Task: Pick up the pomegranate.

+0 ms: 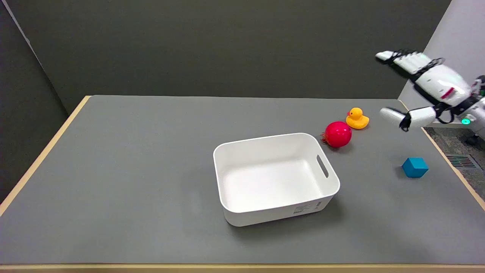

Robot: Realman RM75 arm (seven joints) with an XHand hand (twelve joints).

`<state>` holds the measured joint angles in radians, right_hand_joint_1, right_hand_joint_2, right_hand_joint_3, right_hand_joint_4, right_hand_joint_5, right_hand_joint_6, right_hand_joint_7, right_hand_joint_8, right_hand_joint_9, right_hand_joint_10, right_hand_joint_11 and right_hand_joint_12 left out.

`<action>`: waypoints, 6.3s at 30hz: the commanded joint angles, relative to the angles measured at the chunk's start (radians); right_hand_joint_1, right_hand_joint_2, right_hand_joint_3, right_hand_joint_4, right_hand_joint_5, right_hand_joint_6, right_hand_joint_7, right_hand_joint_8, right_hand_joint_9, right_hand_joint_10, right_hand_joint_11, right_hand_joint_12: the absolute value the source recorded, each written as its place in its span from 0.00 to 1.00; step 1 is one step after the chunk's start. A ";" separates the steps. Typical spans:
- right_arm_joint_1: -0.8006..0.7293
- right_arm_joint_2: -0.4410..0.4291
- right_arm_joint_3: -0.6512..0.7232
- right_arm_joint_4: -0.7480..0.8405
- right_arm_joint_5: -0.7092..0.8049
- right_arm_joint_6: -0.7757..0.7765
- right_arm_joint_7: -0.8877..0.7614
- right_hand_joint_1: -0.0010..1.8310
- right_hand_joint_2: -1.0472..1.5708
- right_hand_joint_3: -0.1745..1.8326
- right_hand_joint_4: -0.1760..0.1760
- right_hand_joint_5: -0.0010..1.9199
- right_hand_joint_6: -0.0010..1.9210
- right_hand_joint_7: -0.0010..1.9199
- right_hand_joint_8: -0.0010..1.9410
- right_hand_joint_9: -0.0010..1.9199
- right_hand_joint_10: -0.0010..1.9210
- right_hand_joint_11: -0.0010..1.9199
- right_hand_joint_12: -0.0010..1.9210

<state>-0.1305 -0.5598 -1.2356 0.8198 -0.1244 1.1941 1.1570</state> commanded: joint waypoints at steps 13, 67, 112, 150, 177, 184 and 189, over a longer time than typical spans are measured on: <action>0.015 0.181 -0.222 0.178 -0.345 -0.386 0.035 0.20 0.59 0.55 0.60 0.00 0.00 0.00 0.03 0.00 0.18 0.00 0.44; 0.393 0.087 -0.683 0.190 -0.329 -0.561 -0.025 0.20 0.60 0.57 0.58 0.00 0.02 0.02 0.06 0.01 0.24 0.01 0.45; 0.480 -0.010 -0.736 0.037 -0.340 -0.588 -0.033 0.24 0.61 0.58 0.59 0.03 0.09 0.06 0.15 0.07 0.29 0.04 0.52; 0.478 -0.026 -0.723 0.022 -0.333 -0.600 -0.038 0.70 0.85 0.17 0.08 0.28 0.83 0.43 0.67 0.42 0.70 0.44 0.82; 0.327 -0.061 -0.236 0.196 -0.233 -0.477 -0.079 0.73 0.80 0.27 0.08 0.32 0.83 0.44 0.66 0.43 0.73 0.47 0.91; 0.222 -0.067 -0.092 0.299 -0.167 -0.425 -0.070 0.74 0.80 0.27 0.08 0.32 0.83 0.44 0.66 0.43 0.73 0.47 0.91; 0.169 -0.066 -0.052 0.358 -0.092 -0.356 0.051 0.73 0.80 0.27 0.10 0.32 0.83 0.43 0.66 0.43 0.73 0.46 0.92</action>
<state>0.2163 -0.6160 -1.5613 0.9851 -0.3654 0.6948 1.0863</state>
